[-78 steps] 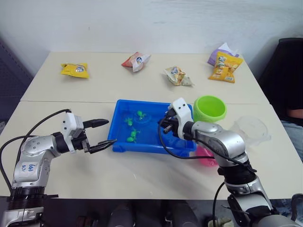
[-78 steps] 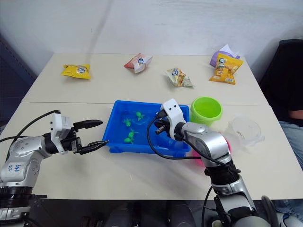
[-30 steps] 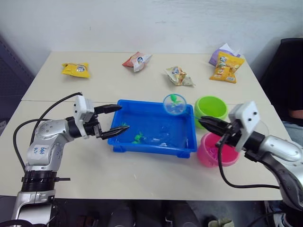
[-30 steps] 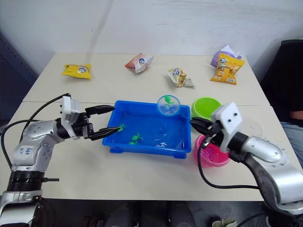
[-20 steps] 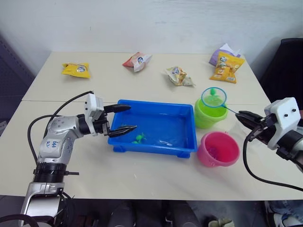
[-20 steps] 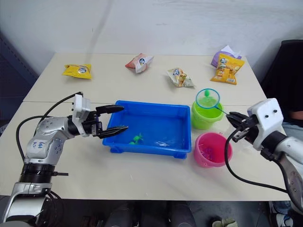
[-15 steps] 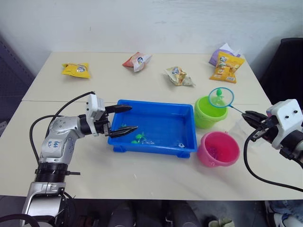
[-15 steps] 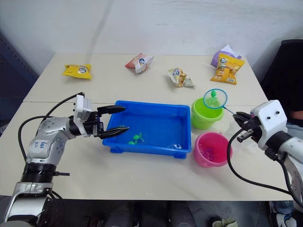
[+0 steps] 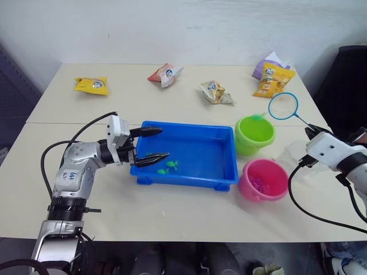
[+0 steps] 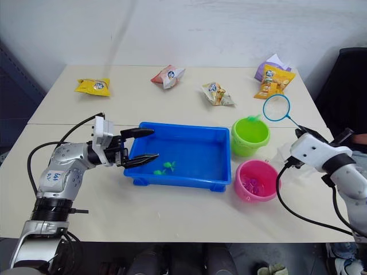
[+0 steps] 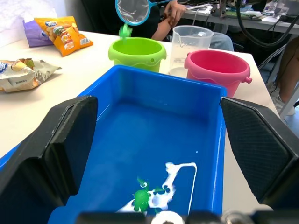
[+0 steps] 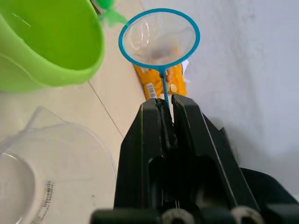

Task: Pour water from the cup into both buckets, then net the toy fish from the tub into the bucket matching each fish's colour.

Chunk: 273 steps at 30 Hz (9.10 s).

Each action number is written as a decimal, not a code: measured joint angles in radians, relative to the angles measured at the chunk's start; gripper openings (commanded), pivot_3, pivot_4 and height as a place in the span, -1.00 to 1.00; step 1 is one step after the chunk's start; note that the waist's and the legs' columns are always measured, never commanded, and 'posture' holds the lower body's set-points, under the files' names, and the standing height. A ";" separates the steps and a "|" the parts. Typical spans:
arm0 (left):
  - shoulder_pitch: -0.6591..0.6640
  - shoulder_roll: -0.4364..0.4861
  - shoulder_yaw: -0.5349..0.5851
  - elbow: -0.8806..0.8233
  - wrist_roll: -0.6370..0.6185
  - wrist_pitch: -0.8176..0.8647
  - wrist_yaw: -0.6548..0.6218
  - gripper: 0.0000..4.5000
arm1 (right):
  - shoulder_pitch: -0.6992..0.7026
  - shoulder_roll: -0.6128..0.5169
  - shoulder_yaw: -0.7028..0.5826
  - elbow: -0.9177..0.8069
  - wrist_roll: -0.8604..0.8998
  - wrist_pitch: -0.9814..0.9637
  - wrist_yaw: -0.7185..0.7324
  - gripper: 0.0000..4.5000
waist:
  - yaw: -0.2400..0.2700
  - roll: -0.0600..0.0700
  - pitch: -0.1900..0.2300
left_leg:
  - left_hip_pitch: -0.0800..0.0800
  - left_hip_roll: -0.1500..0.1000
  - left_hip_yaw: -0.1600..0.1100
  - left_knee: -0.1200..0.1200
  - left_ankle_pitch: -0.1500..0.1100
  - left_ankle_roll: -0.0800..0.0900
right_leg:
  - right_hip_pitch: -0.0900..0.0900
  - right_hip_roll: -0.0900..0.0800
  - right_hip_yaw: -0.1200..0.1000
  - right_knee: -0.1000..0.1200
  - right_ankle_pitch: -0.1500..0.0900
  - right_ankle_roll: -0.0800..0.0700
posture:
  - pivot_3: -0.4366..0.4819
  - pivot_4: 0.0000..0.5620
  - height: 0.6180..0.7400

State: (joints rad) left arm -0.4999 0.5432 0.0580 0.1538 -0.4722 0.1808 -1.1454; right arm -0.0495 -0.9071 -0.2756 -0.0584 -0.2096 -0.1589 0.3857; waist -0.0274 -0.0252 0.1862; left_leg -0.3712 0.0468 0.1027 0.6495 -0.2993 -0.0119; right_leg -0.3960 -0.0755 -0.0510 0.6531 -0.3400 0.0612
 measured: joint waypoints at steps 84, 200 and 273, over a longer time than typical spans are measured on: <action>-0.073 0.045 -0.003 -0.006 -0.013 0.061 -0.113 0.99 | -0.046 -0.005 -0.206 -0.329 0.482 0.781 0.362 -1.00 | 0.000 0.000 0.000 | -0.003 -0.001 -0.001 0.003 -0.002 0.004 | -0.001 -0.001 -0.001 0.001 0.000 0.001 | -0.05 -0.47 1.00; 0.097 0.170 0.106 -0.035 -0.012 -0.002 -0.119 0.99 | -0.335 0.180 0.208 -0.393 0.606 0.967 0.498 -1.00 | 0.000 0.000 0.001 | -0.005 0.000 -0.004 0.010 -0.007 0.010 | -0.001 -0.002 -0.002 0.005 0.000 0.000 | -0.05 -0.47 1.00; 0.204 0.292 0.163 0.044 0.004 -0.092 -0.186 0.99 | -0.413 0.118 0.594 -0.239 0.454 0.518 0.439 -1.00 | 0.000 0.001 0.001 | -0.003 0.001 -0.004 0.009 -0.007 0.009 | 0.000 -0.003 -0.001 0.004 0.000 0.000 | -0.05 -0.47 1.00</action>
State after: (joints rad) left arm -0.2956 0.8350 0.2213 0.1981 -0.4683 0.0891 -1.3317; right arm -0.4622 -0.7895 0.3188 -0.2975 0.2442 0.3590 0.8243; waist -0.0271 -0.0244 0.1876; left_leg -0.3744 0.0476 0.0987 0.6590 -0.3060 -0.0033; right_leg -0.3964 -0.0790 -0.0517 0.6567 -0.3397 0.0608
